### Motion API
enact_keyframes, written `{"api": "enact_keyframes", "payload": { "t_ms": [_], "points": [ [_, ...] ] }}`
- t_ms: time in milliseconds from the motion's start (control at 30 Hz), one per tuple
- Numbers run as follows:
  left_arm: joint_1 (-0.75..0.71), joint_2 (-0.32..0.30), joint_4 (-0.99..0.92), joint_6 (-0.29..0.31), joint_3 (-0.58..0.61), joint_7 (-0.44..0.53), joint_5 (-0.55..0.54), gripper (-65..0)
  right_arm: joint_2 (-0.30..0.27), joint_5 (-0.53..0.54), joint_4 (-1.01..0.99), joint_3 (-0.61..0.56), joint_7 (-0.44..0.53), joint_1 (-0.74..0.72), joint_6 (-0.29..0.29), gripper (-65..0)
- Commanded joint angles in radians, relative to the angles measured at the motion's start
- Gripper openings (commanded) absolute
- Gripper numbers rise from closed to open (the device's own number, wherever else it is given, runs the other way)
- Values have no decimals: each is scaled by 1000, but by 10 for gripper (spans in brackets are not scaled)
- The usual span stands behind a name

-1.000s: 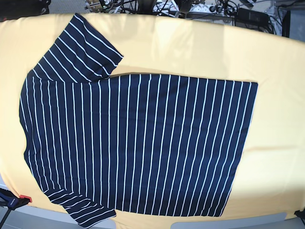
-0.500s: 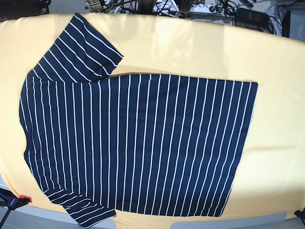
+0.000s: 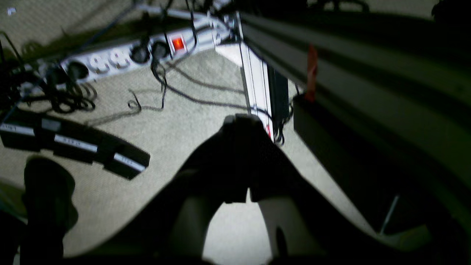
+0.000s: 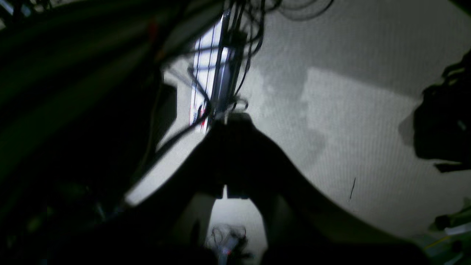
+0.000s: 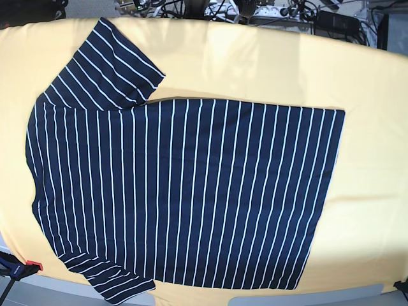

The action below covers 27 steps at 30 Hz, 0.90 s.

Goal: Fold the T-shirt properly

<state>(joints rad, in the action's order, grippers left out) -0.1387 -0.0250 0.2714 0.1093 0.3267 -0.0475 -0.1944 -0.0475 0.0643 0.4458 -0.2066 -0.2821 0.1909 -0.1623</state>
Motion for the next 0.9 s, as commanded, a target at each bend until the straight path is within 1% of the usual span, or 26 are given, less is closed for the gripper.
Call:
{"api": "enact_keyframes", "payload": {
  "t_ms": [0, 67, 100, 233, 333, 467, 567, 633, 700, 767, 867],
  "points": [
    [-14, 5, 13, 38, 0, -16, 3, -650, -4, -15, 5, 3, -4, 17, -29, -650],
    [-36, 5, 45, 87, 0, -40, 3, -650, -10, -51, 21, 2, -3, 46, -77, -650],
    [-53, -2, 69, 94, 0, -53, 3, -650, -17, -64, 38, 2, -3, 65, -92, -650],
    [-133, -37, 191, 93, 0, -100, 3, -650, -46, -65, 138, 2, -3, 161, -104, -650],
    [-206, -78, 299, 93, 0, -142, 3, -650, -74, -64, 236, 3, -4, 245, -103, -650],
    [-317, -156, 466, 93, 0, -191, 2, -650, -121, -53, 394, 2, -63, 369, -104, -650],
    [-417, -217, 618, 93, 0, -197, 2, -650, -163, 1, 552, 3, -113, 476, -102, -650],
    [-491, -264, 727, 88, 0, -197, 2, -650, -198, 18, 671, 3, -124, 555, -100, -650],
    [-566, -313, 842, 58, 0, -198, 2, -650, -232, 17, 794, 3, -126, 637, -91, -650],
    [-642, -365, 959, 27, 0, -206, 2, -650, -264, 17, 924, 3, -162, 721, -79, -650],
    [-759, -449, 1141, 8, -11, -224, 3, -650, -302, 17, 1118, 3, -214, 845, -47, -650]
  ]
}}
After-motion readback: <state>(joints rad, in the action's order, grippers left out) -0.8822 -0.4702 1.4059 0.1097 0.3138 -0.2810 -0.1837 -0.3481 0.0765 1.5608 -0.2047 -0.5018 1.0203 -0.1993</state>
